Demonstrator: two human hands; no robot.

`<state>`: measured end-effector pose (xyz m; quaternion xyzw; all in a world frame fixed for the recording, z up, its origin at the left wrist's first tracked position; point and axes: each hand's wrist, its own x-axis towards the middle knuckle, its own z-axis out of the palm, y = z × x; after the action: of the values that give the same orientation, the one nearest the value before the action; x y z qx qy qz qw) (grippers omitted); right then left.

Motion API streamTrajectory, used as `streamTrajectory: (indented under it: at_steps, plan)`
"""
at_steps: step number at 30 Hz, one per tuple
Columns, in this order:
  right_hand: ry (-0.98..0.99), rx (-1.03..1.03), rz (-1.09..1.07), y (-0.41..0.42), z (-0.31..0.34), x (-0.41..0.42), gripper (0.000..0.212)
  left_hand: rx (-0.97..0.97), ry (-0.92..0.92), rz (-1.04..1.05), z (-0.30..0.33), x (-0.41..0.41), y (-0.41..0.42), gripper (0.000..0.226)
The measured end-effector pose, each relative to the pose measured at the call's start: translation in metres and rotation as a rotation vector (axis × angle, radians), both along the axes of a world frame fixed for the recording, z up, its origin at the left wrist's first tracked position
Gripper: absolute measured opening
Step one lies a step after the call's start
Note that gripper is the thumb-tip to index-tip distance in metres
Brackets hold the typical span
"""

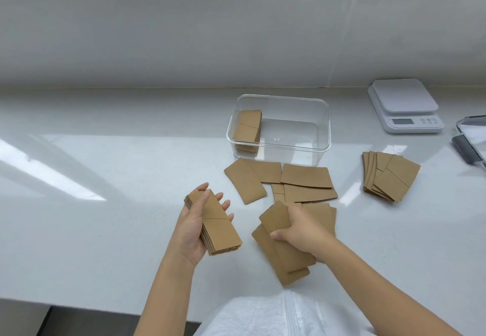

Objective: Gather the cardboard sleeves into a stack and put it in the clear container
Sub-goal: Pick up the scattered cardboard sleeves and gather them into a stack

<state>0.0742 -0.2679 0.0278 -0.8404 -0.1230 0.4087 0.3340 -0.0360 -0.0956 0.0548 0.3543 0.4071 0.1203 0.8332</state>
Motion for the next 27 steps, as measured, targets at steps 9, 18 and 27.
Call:
streamTrajectory:
  at_steps: [9,18,27]
  plan:
    - [0.401,0.702,-0.358,-0.023,0.038,0.036,0.031,0.118,-0.001,-0.288,0.013,0.034,-0.045,0.042]
    - [0.077,0.576,-0.206,0.005,0.030,0.006,0.017,0.099,-0.020,-0.477,0.016,0.039,-0.059,0.029]
    - [-0.231,0.139,0.262,0.014,0.021,0.003,0.045,-0.085,0.064,-0.383,-0.003,0.043,-0.057,0.030]
